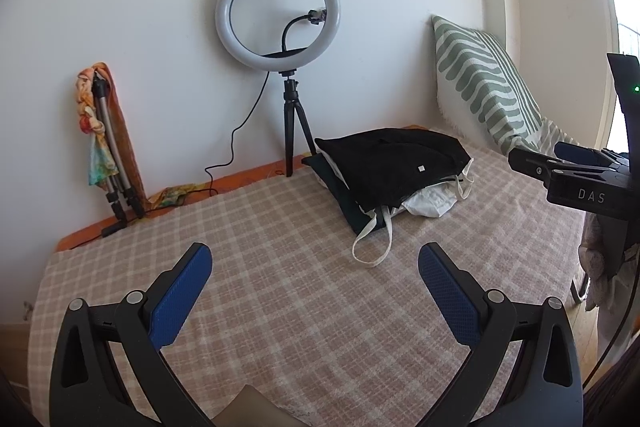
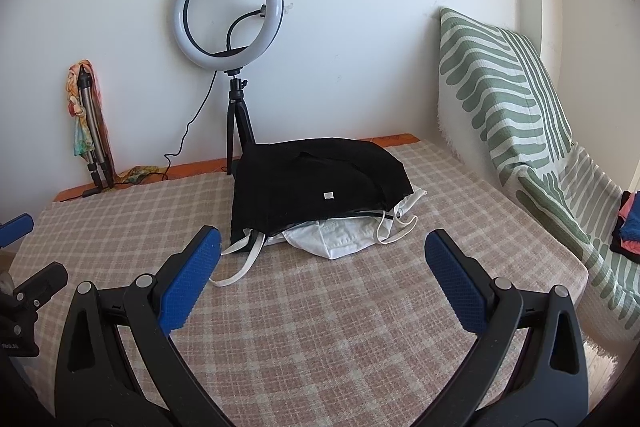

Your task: Fold small clothes

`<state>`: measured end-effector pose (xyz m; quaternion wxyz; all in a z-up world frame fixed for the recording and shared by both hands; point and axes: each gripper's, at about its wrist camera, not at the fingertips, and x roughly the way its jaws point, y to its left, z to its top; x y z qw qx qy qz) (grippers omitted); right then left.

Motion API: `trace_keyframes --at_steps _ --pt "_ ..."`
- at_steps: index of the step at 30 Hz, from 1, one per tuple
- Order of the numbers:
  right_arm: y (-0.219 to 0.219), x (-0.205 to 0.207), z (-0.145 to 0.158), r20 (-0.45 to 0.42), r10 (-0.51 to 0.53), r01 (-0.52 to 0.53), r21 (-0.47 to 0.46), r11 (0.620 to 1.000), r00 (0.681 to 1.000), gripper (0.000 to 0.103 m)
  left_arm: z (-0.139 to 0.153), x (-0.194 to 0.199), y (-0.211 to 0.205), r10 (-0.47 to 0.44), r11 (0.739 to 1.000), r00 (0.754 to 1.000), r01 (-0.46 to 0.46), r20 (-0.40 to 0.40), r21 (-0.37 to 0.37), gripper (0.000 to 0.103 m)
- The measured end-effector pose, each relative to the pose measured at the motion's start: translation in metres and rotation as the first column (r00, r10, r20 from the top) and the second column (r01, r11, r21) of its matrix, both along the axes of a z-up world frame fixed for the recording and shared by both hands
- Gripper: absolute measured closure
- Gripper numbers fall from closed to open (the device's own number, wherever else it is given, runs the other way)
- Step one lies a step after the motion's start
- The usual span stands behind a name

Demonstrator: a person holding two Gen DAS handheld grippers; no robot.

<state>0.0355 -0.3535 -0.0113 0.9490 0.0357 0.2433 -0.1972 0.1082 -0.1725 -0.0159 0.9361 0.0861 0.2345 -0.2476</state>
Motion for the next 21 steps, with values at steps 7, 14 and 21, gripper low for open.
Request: trace_keyframes --at_steps 7,14,21 --pt "-0.0009 0.0057 -0.003 -0.011 0.019 -0.019 -0.003 1.0 1.0 0.0 -0.0003 -0.0001 0.0018 0.006 1.0 1.0 -0.006 -0.007 -0.002 0.0" --pt "-0.0005 0.006 -0.0029 -0.011 0.019 -0.019 -0.003 1.0 1.0 0.0 -0.0006 -0.0001 0.0027 0.013 1.0 1.0 -0.013 -0.018 -0.002 0.0" --pt "-0.0009 0.0074 -0.0074 -0.016 0.019 -0.019 0.0 1.0 1.0 0.0 -0.0006 0.0025 0.0055 0.021 1.0 0.999 -0.022 -0.031 -0.012 0.0"
